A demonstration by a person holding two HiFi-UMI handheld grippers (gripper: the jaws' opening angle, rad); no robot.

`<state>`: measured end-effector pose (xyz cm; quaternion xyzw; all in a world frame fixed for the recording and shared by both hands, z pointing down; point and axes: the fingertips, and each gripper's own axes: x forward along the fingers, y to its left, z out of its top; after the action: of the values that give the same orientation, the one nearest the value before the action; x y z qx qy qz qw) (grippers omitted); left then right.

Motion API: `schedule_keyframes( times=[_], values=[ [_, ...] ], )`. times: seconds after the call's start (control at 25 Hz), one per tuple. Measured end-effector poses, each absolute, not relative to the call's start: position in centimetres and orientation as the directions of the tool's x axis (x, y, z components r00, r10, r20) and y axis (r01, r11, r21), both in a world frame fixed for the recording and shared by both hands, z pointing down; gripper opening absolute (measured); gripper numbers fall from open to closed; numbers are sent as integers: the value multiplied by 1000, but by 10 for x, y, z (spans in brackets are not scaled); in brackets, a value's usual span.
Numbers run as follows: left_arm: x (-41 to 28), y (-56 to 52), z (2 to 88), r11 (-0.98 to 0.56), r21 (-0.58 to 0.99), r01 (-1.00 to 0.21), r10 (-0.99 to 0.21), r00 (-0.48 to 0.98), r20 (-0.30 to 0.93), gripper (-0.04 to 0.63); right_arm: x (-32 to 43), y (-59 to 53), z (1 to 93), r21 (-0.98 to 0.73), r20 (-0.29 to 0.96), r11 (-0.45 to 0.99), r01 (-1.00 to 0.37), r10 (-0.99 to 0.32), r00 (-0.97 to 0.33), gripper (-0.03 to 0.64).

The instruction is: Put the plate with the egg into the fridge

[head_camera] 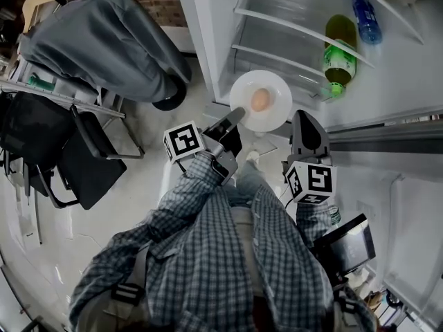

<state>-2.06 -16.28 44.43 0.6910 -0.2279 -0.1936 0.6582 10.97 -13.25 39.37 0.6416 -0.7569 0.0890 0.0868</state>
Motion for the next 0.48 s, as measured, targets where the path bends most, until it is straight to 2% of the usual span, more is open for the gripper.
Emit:
schedule_keyframes(
  times=[0.48],
  values=[
    [7, -199, 441, -38, 997, -61, -594, 804, 26, 20, 126, -171, 386, -20, 227, 190, -982, -955, -189, 8]
  ],
)
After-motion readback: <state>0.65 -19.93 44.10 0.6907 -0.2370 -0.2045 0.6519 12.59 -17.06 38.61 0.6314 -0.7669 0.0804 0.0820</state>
